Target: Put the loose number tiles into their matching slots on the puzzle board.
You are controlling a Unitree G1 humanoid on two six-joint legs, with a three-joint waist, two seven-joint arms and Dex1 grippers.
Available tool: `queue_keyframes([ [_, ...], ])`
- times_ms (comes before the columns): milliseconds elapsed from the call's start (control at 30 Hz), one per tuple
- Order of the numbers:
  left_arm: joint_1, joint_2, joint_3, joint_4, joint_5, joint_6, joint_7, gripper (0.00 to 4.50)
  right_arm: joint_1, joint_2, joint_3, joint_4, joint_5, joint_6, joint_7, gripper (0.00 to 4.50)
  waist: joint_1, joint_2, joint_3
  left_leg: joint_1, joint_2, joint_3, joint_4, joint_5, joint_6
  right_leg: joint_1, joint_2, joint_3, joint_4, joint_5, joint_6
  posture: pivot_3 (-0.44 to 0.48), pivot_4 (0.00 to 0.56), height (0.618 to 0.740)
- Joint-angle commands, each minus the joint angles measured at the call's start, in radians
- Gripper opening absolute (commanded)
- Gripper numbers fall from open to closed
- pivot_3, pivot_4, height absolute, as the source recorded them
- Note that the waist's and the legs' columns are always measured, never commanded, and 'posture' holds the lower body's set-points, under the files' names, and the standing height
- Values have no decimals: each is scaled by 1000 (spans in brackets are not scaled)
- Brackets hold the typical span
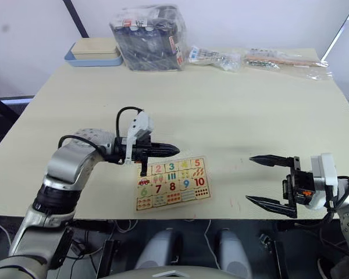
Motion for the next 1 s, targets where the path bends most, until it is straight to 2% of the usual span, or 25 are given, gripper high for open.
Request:
queue_keyframes([
  [33,88,-31,109,-69,-64,-66,69,55,-5,11,4,-57,25,14,-29,4500,0,0,0,0,0,0,0,0,0,0,0,0,0,0,0,0,150,740],
  [300,319,-25,296,-108,-145,-133,158,55,-7,42,24,-56,-8,11,-75,4500,1,0,0,0,0,1,-1,0,0,0,-2,-1,-1,0,-1,0,150,740],
  [400,453,-56,457,-81,-195,-197,186,772,-13,43,-20,-7,-2,26,-117,4500,-7,0,-1,1,0,1,-1,0,0,0,-4,-1,-2,-1,-2,0,150,740],
  [433,493,-59,487,-74,-205,-220,180,1471,-4,34,-34,6,-2,24,-108,4500,-7,0,-1,1,0,2,-1,-1,1,0,-6,0,-2,-1,-3,0,150,740],
  [667,678,-76,545,-127,-223,-290,212,4409,90,-1,-107,75,-31,-20,-33,4500,6,0,-1,1,-1,2,-2,-1,1,0,-11,-3,-2,-2,-5,0,150,740],
  [1000,908,-89,658,-97,-252,-391,185,4409,138,-22,-171,183,-87,-68,9,4500,-3,0,-3,2,0,4,-3,-1,1,0,-14,-4,-2,-2,-5,0,150,740],
])
